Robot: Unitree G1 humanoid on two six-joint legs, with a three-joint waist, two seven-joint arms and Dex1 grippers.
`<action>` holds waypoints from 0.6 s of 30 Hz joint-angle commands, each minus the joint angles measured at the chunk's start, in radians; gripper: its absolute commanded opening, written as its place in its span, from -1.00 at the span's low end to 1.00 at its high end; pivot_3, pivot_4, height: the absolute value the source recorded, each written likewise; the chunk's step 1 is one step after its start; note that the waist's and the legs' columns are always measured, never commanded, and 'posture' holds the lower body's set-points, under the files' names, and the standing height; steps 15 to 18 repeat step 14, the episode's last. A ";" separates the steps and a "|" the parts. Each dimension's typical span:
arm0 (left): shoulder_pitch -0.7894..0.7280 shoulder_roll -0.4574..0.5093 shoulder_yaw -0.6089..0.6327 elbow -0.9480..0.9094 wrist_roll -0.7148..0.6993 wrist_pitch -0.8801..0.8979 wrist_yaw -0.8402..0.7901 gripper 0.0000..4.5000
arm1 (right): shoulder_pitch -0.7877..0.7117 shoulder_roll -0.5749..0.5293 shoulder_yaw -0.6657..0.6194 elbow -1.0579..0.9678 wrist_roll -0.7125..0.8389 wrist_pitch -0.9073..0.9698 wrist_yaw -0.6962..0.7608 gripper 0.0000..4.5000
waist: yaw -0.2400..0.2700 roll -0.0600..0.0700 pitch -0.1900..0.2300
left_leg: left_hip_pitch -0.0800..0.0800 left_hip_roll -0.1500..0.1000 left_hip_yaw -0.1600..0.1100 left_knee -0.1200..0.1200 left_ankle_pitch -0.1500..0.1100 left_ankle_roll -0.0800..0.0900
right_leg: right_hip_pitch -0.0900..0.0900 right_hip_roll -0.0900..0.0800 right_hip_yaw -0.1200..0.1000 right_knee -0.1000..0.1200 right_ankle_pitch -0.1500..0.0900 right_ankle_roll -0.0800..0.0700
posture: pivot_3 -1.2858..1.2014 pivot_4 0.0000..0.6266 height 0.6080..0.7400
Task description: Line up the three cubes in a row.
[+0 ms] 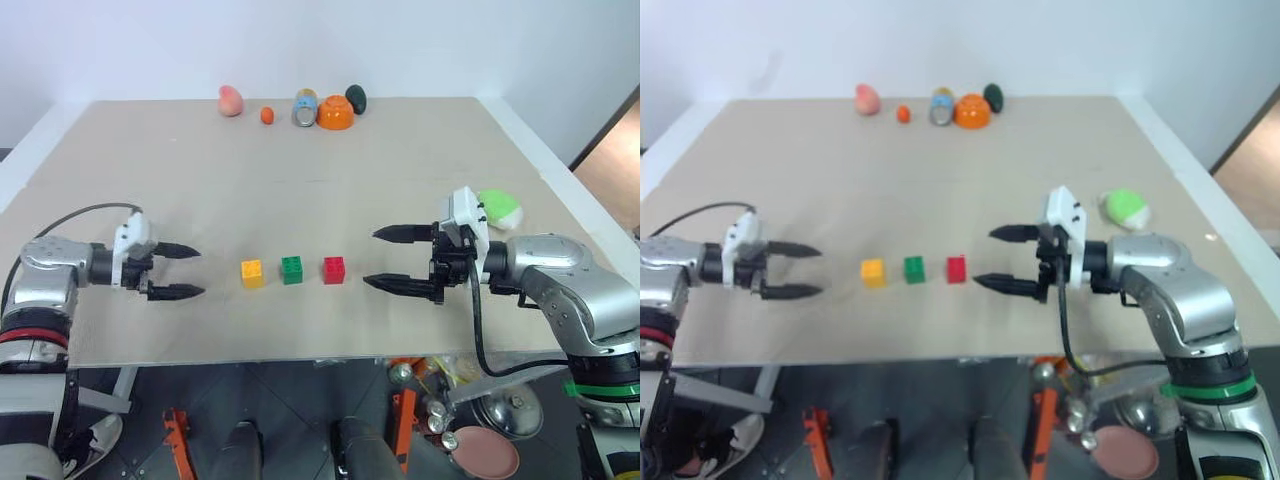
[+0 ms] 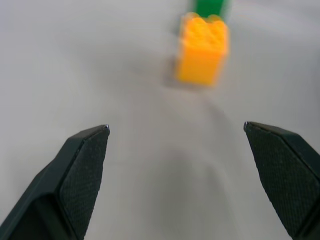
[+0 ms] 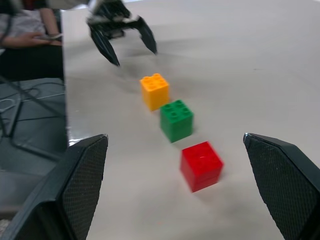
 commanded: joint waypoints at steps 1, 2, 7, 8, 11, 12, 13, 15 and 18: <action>0.174 -0.043 0.165 -0.340 -0.102 0.297 0.341 0.98 | 0.009 0.053 -0.014 0.058 -0.059 -0.008 -0.119 1.00 | -0.001 0.000 0.000 | 0.000 0.000 0.000 0.000 0.000 0.000 | 0.000 0.000 0.000 0.000 0.000 0.000 | 0.03 -0.52 0.97; 0.229 -0.075 0.204 -0.435 -0.132 0.371 0.428 0.98 | 0.034 0.063 -0.020 0.052 -0.058 -0.008 -0.129 1.00 | -0.001 0.000 0.000 | 0.000 0.000 0.001 0.000 0.000 0.000 | 0.000 0.000 0.001 0.000 0.000 0.000 | 0.03 -0.52 0.97; 0.464 -0.289 0.314 -0.813 -0.205 0.463 0.753 0.98 | 0.163 0.131 -0.044 0.005 -0.083 -0.009 -0.248 1.00 | 0.003 0.000 0.000 | 0.000 0.000 0.001 -0.001 0.000 0.000 | 0.000 0.000 0.001 0.000 0.001 0.005 | 0.03 -0.52 0.97; 0.495 -0.341 0.325 -0.867 -0.227 0.484 0.816 0.98 | 0.179 0.162 -0.058 0.002 -0.090 -0.008 -0.299 1.00 | 0.003 0.000 0.000 | 0.000 0.000 0.001 0.000 0.000 0.000 | 0.000 0.000 0.000 0.000 0.002 0.005 | 0.03 -0.52 0.97; 0.539 -0.440 0.323 -0.949 -0.252 0.503 0.934 0.98 | 0.178 0.264 -0.093 0.019 -0.127 -0.006 -0.479 1.00 | 0.002 0.000 0.000 | 0.003 0.000 0.001 0.001 0.000 -0.001 | 0.002 0.000 0.001 0.000 0.002 0.000 | 0.03 -0.52 0.97; 0.539 -0.465 0.324 -0.950 -0.255 0.503 0.967 0.98 | 0.173 0.298 -0.093 0.022 -0.163 -0.025 -0.544 1.00 | 0.002 0.000 0.000 | 0.003 0.000 0.001 0.001 0.001 0.000 | 0.002 0.001 0.001 0.000 0.003 -0.001 | 0.03 -0.52 0.97; 0.533 -0.488 0.322 -0.944 -0.249 0.488 0.998 0.98 | 0.167 0.329 -0.093 0.031 -0.187 -0.044 -0.591 1.00 | 0.002 -0.001 0.000 | 0.004 0.000 0.001 0.002 0.001 0.000 | 0.002 0.001 0.001 0.000 0.004 -0.002 | 0.03 -0.52 0.97; 0.523 -0.512 0.322 -0.938 -0.246 0.467 1.025 0.98 | 0.159 0.354 -0.095 0.044 -0.202 -0.056 -0.625 1.00 | 0.002 -0.001 0.000 | 0.004 0.000 0.001 0.002 0.002 0.001 | 0.002 0.001 0.001 0.000 0.005 -0.003 | 0.03 -0.52 0.97; 0.523 -0.512 0.322 -0.938 -0.246 0.467 1.025 0.98 | 0.159 0.354 -0.095 0.044 -0.202 -0.056 -0.625 1.00 | 0.002 -0.001 0.000 | 0.004 0.000 0.001 0.002 0.002 0.001 | 0.002 0.001 0.001 0.000 0.005 -0.003 | 0.03 -0.52 0.97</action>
